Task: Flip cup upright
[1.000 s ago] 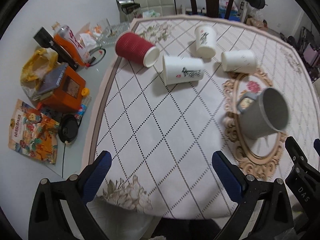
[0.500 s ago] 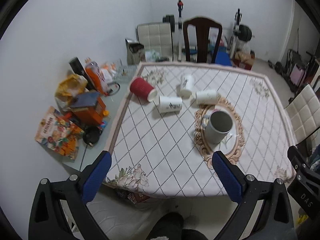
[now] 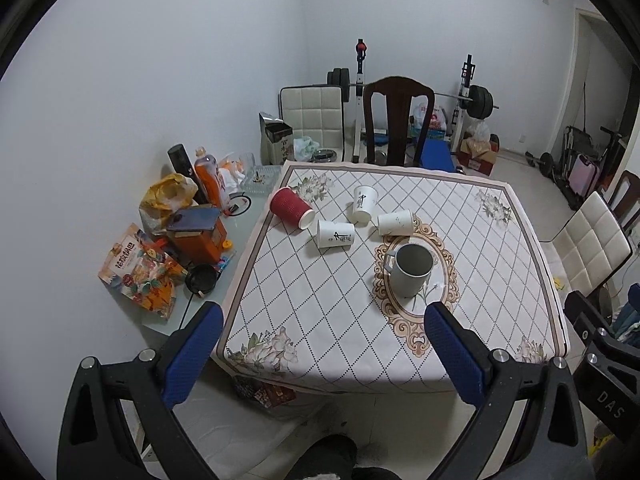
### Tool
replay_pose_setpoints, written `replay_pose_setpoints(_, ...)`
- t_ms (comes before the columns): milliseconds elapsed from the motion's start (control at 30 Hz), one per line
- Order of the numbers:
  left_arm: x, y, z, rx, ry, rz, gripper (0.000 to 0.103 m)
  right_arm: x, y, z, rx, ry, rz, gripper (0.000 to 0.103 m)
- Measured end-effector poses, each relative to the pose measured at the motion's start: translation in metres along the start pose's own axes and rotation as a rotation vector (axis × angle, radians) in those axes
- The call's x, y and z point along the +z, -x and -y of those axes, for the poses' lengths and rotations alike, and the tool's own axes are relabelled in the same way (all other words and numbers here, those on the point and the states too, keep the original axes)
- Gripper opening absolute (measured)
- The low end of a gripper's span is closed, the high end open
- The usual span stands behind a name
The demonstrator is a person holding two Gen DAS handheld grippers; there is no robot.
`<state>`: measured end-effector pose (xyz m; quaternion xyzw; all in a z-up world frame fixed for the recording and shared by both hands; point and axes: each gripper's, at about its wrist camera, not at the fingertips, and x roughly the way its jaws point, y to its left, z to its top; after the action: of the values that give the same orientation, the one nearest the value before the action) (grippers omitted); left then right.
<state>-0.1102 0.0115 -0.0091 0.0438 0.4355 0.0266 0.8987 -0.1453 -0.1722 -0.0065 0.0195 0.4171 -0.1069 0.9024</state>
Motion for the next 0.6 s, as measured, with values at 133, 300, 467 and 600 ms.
replay_pose_setpoints(133, -0.004, 0.008, -0.001, 0.003, 0.006, 0.007, 0.103, -0.001, 0.009, 0.002, 0.003, -0.007, 0.009, 0.103)
replay_pose_setpoints(300, -0.008, 0.012, -0.003, 0.010, 0.012, 0.013, 0.103, -0.003, 0.017, 0.003, 0.005, -0.005, 0.013, 0.103)
replay_pose_setpoints(467, -0.010, 0.013, -0.004, 0.006, 0.015, 0.014, 0.103, -0.003, 0.020, 0.006, 0.010, -0.008, 0.007, 0.103)
replay_pose_setpoints(600, -0.010, 0.013, -0.004, 0.005, 0.009, 0.014, 0.103, -0.002, 0.019, 0.009, 0.004, -0.007, 0.004, 0.103)
